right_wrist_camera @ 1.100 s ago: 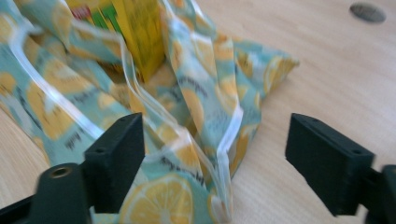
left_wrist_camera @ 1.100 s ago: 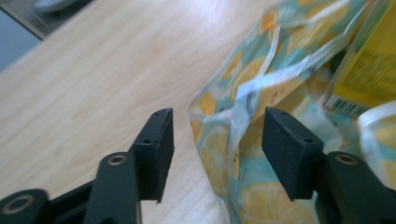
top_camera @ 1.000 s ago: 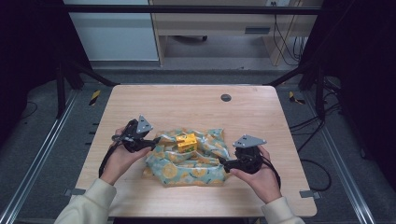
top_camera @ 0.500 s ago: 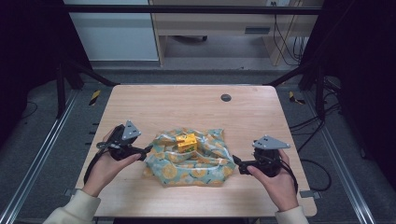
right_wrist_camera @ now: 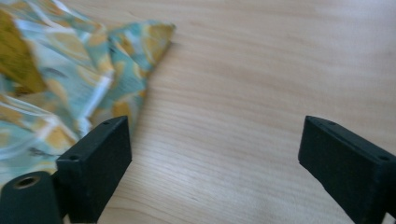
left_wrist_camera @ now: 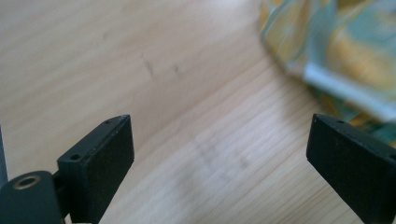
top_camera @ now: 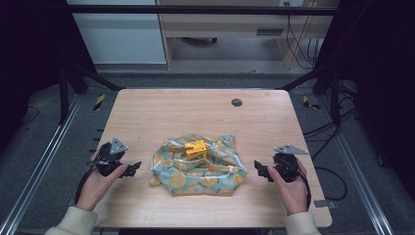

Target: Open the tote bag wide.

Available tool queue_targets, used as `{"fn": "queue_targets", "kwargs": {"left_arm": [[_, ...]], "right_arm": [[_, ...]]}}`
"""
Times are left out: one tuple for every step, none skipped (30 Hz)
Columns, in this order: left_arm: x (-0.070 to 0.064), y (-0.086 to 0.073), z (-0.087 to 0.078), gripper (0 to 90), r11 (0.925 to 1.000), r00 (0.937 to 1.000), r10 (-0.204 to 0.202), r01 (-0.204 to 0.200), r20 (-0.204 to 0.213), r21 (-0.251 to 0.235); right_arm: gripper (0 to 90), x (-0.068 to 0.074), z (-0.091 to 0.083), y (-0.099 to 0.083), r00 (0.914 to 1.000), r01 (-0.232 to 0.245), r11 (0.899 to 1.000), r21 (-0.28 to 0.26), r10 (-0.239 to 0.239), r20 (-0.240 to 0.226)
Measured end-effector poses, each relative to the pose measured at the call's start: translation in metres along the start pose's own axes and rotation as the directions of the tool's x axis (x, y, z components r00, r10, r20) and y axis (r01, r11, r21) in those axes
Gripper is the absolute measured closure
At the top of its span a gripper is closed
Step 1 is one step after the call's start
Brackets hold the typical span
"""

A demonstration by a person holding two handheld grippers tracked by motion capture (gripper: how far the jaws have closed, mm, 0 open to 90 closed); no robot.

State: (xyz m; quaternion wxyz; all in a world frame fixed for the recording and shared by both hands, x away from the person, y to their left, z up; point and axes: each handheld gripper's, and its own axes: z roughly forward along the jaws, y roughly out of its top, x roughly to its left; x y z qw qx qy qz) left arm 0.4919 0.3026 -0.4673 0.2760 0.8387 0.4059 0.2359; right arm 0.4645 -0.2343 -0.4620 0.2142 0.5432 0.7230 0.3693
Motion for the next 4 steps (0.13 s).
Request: {"fn": "queue_targets", "kwargs": {"left_arm": [[0.0007,-0.0038,0.0015,7.3,0.9999,1.0000,0.005,-0.005,0.005,0.013],[0.0015,-0.0064,0.0023,7.3,0.9998,1.0000,0.002,-0.002,-0.002,0.020],[0.0024,-0.0079,0.0020,7.2,0.9997,0.9999,-0.003,0.003,-0.011,0.023],[0.0028,-0.0088,0.0017,7.2,0.9998,0.9998,-0.013,0.013,-0.014,0.015]], "right_arm": [[11.5,-0.0014,0.0010,-0.0028,0.9999,-0.013,1.000,0.010,0.013,0.005],[11.3,-0.0027,0.0001,-0.0049,0.9997,-0.019,1.000,0.009,0.019,0.013],[11.3,-0.0038,-0.0018,-0.0071,0.9994,-0.026,1.000,0.003,0.025,0.025],[11.6,-0.0054,-0.0037,-0.0098,0.9990,-0.027,1.000,-0.003,0.027,0.034]]}}
